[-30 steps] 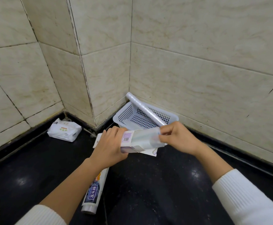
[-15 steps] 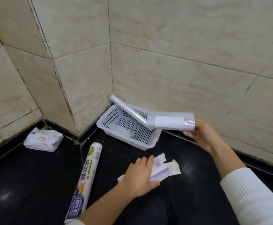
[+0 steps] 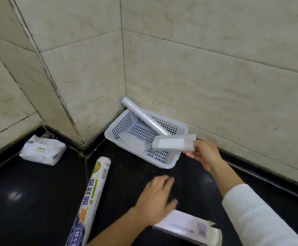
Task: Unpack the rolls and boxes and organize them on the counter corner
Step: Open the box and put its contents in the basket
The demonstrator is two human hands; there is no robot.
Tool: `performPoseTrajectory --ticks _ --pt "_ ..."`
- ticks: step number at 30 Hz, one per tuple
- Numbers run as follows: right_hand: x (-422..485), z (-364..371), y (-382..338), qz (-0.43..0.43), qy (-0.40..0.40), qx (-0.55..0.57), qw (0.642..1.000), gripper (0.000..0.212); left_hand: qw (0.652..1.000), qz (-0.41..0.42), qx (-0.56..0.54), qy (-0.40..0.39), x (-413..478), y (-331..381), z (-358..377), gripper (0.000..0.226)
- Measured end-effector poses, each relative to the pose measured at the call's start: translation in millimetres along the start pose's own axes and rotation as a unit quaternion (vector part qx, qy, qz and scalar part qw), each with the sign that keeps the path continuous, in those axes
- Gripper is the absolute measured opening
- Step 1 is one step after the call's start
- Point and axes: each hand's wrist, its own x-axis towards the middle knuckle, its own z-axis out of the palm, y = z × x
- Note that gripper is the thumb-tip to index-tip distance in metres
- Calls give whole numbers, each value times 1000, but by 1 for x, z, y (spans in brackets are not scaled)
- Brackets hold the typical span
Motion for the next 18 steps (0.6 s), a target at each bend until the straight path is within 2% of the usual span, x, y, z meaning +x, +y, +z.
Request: performPoseTrajectory --ticks 2,4,6,9,11,13,16,18 --pt "12 10 0 1 17 -18 1000 15 993 -73 9 91 13 -35 -19 65" --pt "22 24 1 2 29 -32 999 11 981 -132 37 137 25 -69 -36 64" --pt "34 42 4 8 30 -48 998 6 975 -164 50 142 38 -102 -46 63" --pt "45 70 13 33 0 -59 998 6 975 -180 75 103 48 -134 -48 61" --pt "50 86 21 55 -32 -81 995 16 977 -170 82 98 48 -144 -44 59" --pt "55 95 27 69 -54 -160 983 27 977 -164 81 109 45 -147 -40 58" --pt "60 96 23 33 -69 -368 927 21 976 -164 65 125 40 -147 -35 59" --pt "64 93 19 -13 -109 -504 857 14 977 -164 67 121 36 -147 -32 60"
